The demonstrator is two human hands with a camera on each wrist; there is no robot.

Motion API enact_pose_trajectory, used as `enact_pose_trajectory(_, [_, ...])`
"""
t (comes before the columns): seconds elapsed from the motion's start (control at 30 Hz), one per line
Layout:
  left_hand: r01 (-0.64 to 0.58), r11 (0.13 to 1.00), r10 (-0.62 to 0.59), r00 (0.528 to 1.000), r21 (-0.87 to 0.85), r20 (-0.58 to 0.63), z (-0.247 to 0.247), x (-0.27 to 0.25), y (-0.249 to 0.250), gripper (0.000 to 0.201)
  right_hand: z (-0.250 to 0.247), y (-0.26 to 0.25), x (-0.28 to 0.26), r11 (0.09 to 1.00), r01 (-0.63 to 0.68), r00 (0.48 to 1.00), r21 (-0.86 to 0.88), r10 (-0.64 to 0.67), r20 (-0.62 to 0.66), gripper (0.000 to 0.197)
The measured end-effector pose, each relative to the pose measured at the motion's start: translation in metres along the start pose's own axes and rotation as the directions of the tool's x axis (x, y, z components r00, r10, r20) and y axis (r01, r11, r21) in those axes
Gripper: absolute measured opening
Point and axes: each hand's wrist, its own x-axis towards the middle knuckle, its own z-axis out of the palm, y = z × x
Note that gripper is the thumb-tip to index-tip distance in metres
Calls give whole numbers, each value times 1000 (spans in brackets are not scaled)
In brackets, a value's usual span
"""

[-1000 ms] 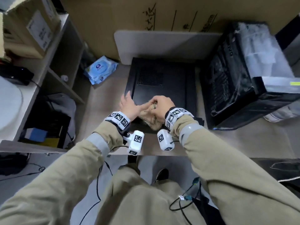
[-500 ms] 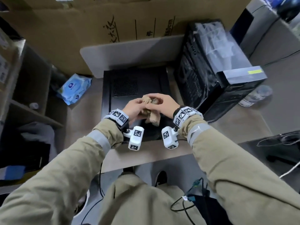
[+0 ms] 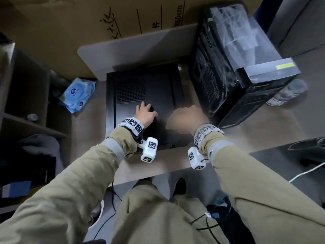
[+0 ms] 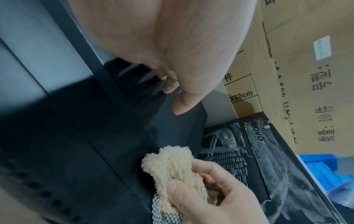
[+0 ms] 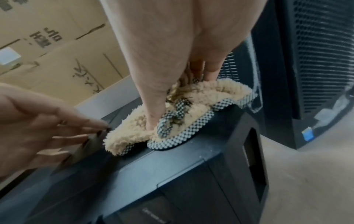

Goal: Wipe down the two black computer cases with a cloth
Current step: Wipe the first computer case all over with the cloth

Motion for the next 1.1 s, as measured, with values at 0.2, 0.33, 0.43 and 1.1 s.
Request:
enact_pose_trajectory(0.2, [-10, 1000, 10, 1000, -29, 10, -3, 3, -3, 68, 10, -20, 15, 1000, 24, 983, -3, -24, 181, 41])
enact_pose_trajectory(0.33, [-29, 997, 30, 999, -74, 13, -7, 3, -7, 62, 8, -16, 18, 998, -28, 997, 52, 24, 68, 42])
enact_pose_trajectory(0.43, [-49, 997, 49, 999, -53, 1, -8, 1, -8, 57, -2, -14, 9, 995, -78, 997, 55, 77, 18, 34])
enact_pose_trajectory(1.1, [-19, 939, -28, 991, -342, -131, 10, -28, 10, 19, -12, 24, -1, 909, -211, 978, 359, 198, 72, 42])
